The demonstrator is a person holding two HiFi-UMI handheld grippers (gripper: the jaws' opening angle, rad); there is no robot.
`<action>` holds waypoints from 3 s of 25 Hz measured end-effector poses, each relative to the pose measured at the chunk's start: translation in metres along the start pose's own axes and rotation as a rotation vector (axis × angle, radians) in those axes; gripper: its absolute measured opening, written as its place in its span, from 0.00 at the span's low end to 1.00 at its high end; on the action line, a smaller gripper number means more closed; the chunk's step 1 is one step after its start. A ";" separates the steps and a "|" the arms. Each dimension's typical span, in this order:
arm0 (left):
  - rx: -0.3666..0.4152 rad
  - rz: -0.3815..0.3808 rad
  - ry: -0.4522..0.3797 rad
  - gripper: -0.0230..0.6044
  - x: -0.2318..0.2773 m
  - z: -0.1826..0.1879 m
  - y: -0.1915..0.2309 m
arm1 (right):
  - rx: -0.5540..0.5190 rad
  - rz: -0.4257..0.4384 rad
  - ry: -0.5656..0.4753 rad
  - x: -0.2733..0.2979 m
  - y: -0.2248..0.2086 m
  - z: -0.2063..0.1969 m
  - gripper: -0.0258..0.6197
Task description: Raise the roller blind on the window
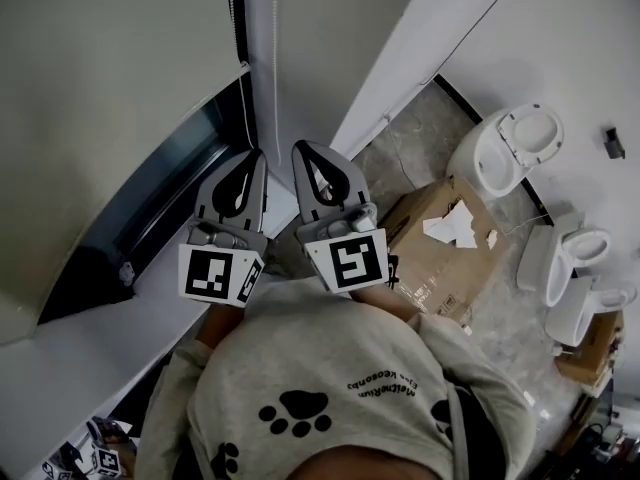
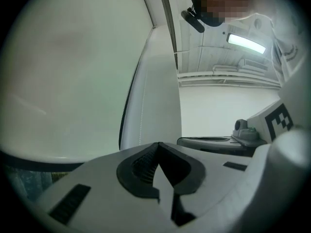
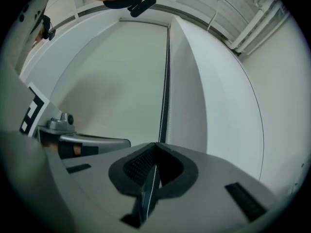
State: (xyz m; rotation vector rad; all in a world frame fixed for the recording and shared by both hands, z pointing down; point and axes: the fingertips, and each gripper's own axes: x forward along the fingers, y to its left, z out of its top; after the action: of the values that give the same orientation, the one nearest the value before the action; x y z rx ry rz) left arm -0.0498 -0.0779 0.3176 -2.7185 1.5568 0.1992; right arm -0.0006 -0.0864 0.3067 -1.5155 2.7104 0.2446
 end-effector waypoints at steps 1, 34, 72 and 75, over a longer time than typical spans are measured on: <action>-0.002 -0.015 -0.001 0.05 0.004 -0.001 0.005 | -0.001 -0.014 0.001 0.005 -0.001 -0.001 0.05; 0.007 -0.159 0.068 0.05 0.082 -0.018 0.037 | -0.011 -0.072 0.026 0.062 -0.026 -0.018 0.05; 0.014 -0.305 0.153 0.05 0.117 -0.020 0.030 | 0.012 -0.049 0.013 0.052 -0.039 -0.013 0.05; -0.018 -0.297 0.138 0.05 0.109 -0.020 0.030 | 0.020 -0.005 0.010 0.056 -0.035 -0.004 0.06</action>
State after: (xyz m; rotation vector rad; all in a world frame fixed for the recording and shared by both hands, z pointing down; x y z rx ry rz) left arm -0.0186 -0.1879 0.3273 -2.9877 1.1569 0.0229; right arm -0.0005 -0.1525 0.3010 -1.5222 2.7082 0.2094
